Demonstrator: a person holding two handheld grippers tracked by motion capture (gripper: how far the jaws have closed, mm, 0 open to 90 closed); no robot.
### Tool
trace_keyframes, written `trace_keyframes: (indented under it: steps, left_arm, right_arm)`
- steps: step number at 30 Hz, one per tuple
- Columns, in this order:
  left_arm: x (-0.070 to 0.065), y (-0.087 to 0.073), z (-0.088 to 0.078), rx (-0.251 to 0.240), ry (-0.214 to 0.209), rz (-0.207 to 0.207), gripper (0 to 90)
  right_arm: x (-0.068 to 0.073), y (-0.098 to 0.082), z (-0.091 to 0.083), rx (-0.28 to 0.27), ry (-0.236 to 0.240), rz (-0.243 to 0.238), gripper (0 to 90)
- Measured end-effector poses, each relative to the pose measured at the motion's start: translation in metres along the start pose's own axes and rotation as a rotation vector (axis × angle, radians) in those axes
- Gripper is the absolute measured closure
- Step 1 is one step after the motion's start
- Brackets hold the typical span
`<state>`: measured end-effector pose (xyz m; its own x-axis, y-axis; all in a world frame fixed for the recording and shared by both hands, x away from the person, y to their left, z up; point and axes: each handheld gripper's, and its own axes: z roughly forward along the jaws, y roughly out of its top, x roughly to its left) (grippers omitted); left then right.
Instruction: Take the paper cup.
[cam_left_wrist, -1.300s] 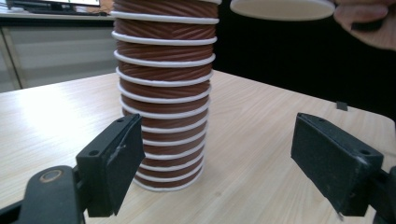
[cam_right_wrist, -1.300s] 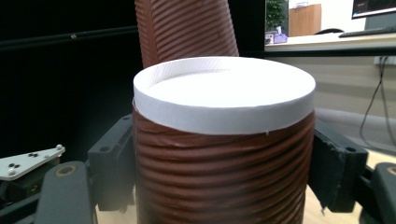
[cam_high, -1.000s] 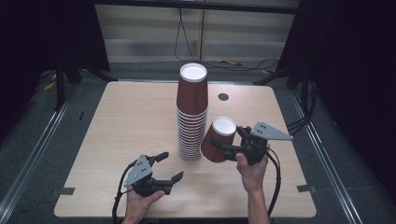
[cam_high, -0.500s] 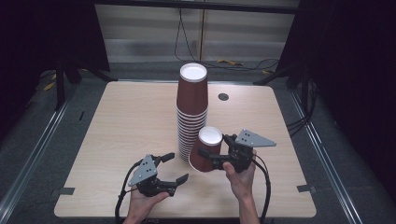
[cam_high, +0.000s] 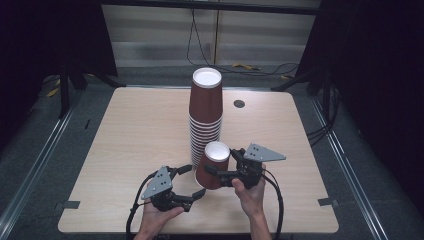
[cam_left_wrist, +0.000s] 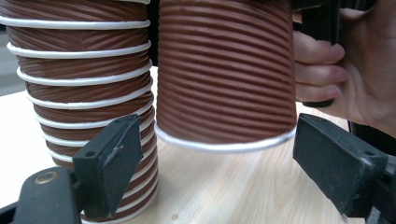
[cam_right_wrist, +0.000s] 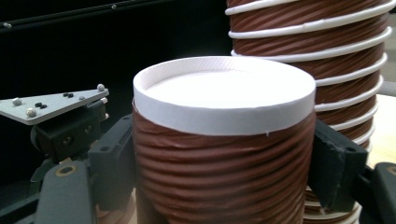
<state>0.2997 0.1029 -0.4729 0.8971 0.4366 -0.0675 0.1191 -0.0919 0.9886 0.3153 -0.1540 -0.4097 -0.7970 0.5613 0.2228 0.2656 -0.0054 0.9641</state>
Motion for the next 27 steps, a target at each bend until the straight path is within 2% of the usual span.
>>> trace_keyframes:
  steps: [1,8,21,27]
  left_arm:
    - [0.0,0.0,0.001,-0.011,-0.019,-0.002,16.8]
    - [-0.001,0.002,0.006,-0.003,-0.048,-0.006,15.0]
    - [-0.002,0.003,0.012,0.012,-0.023,-0.011,7.0]
    - [0.0,0.002,0.017,0.019,-0.035,-0.037,6.4]
  right_arm:
    - [0.001,-0.001,0.0,-0.008,0.004,0.002,21.8]
    - [0.005,-0.004,0.004,-0.006,0.016,-0.007,21.8]
    - [0.01,-0.012,0.012,-0.002,0.05,0.0,21.8]
    - [0.012,-0.016,0.016,-0.005,0.061,0.001,21.8]
